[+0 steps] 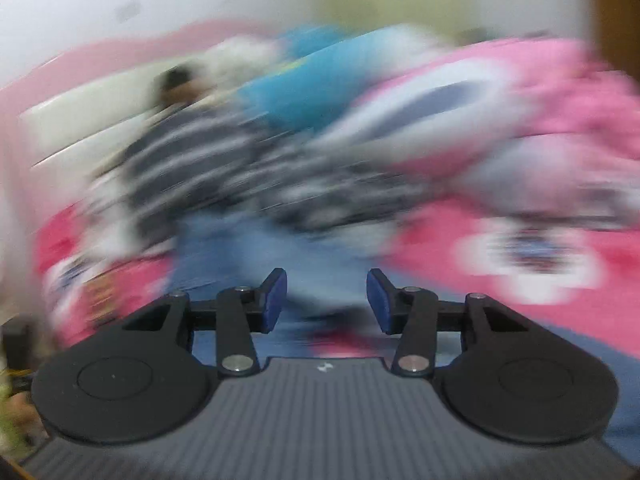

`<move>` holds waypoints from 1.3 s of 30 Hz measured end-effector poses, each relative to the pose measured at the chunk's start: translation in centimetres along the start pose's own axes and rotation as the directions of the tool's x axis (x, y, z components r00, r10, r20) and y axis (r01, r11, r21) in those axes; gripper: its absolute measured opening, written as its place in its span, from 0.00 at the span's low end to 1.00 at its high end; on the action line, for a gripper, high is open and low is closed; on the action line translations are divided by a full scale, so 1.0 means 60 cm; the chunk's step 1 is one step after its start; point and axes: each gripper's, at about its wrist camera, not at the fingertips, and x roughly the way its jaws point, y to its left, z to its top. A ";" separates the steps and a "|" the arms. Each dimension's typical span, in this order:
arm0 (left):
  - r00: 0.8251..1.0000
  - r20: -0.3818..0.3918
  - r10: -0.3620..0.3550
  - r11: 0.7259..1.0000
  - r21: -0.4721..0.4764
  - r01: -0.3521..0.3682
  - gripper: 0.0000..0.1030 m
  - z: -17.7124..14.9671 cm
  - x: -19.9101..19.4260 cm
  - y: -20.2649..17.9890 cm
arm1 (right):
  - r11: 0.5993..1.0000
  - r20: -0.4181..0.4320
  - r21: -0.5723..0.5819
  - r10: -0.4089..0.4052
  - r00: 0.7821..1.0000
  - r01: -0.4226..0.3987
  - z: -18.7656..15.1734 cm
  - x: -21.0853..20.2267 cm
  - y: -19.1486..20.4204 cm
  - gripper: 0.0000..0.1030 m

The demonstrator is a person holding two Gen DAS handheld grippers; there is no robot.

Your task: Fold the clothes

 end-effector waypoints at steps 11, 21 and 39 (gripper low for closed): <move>0.997 0.018 -0.080 0.996 -0.026 0.081 0.28 0.006 0.026 0.013 | 0.930 -0.300 -0.166 0.268 0.916 -0.327 0.023 0.302 0.244 0.42; 0.969 0.209 -0.131 0.991 0.025 0.128 0.06 0.006 -0.014 0.001 | 0.925 -0.388 -0.239 0.189 0.902 -0.296 0.029 0.392 0.330 0.55; 0.971 0.225 -0.078 0.978 -0.171 0.118 0.05 0.006 -0.081 0.088 | 0.952 -0.281 -0.118 0.242 0.929 -0.283 0.062 0.413 0.338 0.10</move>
